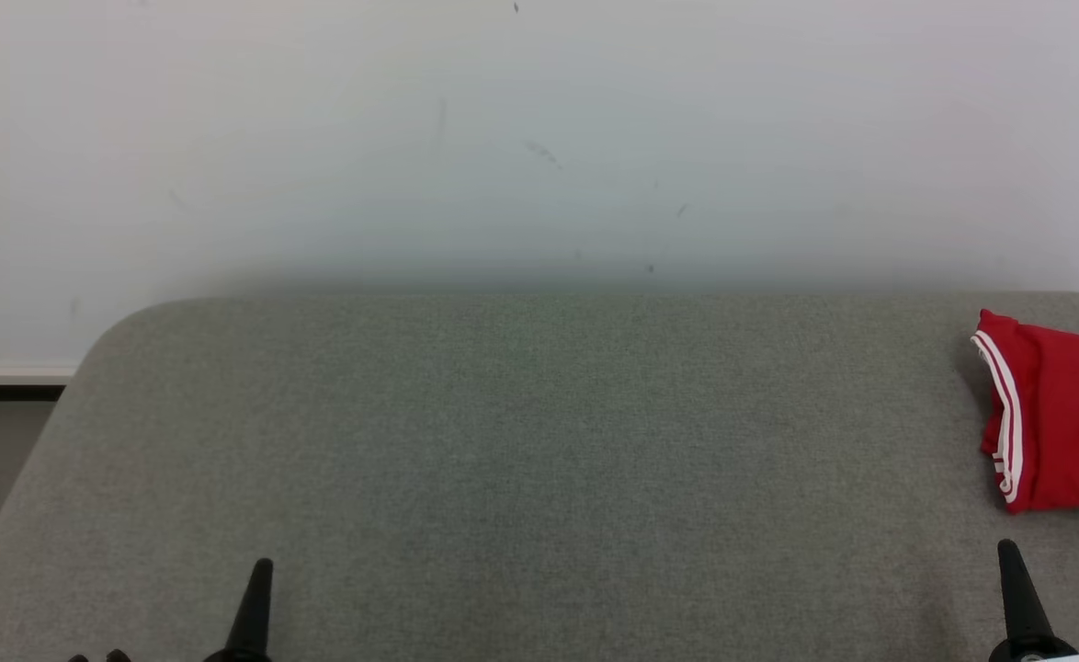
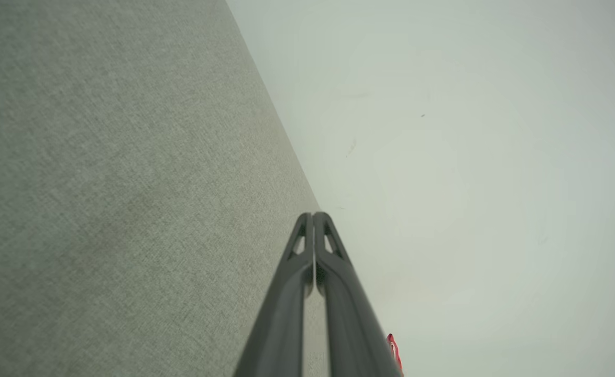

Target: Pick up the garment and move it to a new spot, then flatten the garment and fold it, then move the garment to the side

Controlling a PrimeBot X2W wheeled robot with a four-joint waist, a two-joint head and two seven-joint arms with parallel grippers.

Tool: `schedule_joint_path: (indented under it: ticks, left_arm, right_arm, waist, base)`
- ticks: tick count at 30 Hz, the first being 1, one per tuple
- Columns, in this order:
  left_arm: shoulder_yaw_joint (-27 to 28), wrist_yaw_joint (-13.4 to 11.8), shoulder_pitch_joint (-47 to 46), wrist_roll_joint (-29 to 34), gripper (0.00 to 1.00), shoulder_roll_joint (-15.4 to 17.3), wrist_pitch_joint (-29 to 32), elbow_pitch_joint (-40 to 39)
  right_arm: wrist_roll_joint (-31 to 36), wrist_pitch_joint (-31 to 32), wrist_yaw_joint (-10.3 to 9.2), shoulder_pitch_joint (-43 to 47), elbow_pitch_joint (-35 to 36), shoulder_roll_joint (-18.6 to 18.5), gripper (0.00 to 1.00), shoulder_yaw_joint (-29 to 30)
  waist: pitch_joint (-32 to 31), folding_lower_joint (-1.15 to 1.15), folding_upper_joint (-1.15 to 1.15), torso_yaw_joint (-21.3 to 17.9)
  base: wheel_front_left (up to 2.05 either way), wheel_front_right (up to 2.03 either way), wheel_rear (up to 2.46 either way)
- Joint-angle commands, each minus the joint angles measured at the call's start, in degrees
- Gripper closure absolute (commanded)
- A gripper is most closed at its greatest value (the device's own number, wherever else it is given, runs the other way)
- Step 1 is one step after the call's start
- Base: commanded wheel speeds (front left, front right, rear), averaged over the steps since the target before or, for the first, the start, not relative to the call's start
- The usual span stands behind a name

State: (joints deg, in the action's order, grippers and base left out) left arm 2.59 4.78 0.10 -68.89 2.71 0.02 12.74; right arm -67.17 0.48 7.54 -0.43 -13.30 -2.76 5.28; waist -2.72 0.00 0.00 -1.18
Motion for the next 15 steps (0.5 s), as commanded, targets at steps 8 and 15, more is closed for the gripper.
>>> schedule_joint_path:
  ticks: [8,15]
  left_arm:
    - [1.1,0.9,-2.2,-5.3,1.0,0.4,1.5,0.1]
    - [1.6,1.3,-3.0,-8.8,1.0,0.4,2.5,0.4]
  right_arm:
    - [-5.8,1.4,-0.06,-2.4,0.0,-0.2,1.0,0.4]
    - [-9.4,2.3,-0.07,-3.1,-0.2,-0.2,1.0,0.6]
  waist:
    - [0.5,0.0,0.0,0.2]
    - [0.9,0.0,0.0,0.4]
  base:
    - [0.0,0.0,0.0]
    - [0.0,0.0,0.0]
